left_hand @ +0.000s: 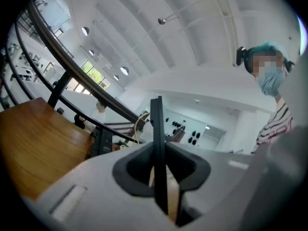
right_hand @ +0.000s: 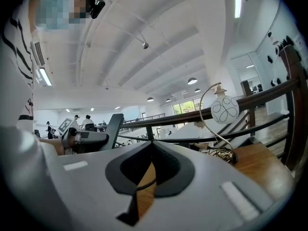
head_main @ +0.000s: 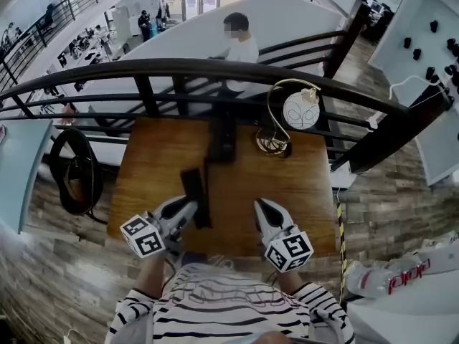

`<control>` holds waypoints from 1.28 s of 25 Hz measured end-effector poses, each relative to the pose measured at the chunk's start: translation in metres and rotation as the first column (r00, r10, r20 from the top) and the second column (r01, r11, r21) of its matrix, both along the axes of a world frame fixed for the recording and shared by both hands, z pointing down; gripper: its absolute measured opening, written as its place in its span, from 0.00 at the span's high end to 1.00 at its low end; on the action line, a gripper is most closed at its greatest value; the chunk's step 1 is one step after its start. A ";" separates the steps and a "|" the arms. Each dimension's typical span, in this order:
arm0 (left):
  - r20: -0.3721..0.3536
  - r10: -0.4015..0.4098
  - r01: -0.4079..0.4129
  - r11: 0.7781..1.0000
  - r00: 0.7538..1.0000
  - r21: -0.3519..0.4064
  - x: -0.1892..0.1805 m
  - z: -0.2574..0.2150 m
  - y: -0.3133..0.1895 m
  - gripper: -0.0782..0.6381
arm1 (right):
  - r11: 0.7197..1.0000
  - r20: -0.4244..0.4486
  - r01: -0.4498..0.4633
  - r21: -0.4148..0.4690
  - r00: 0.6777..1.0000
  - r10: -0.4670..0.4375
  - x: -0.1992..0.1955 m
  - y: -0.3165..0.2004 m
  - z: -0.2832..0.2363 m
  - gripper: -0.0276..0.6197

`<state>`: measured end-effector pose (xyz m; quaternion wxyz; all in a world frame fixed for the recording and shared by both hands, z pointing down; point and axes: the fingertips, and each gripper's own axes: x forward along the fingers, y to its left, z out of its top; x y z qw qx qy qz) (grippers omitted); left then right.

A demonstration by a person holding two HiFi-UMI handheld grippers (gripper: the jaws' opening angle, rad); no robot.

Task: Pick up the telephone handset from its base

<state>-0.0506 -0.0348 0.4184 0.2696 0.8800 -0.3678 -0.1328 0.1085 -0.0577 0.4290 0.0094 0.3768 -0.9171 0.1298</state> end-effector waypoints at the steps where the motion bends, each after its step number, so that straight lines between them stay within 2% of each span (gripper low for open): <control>1: 0.000 -0.002 0.002 1.000 1.000 0.001 0.000 -0.001 0.003 0.79 | 1.000 0.000 0.000 -0.001 1.000 0.000 0.002 0.002 0.000 0.95; 15: 0.008 -0.010 0.011 1.000 1.000 -0.023 0.010 0.003 0.023 0.79 | 0.998 -0.050 0.043 -0.050 0.998 -0.045 0.005 0.023 0.016 0.95; 32: -0.001 -0.015 0.015 0.999 1.000 -0.038 0.020 0.011 0.016 0.79 | 0.998 -0.068 0.023 -0.050 0.997 -0.027 0.012 0.014 0.024 0.95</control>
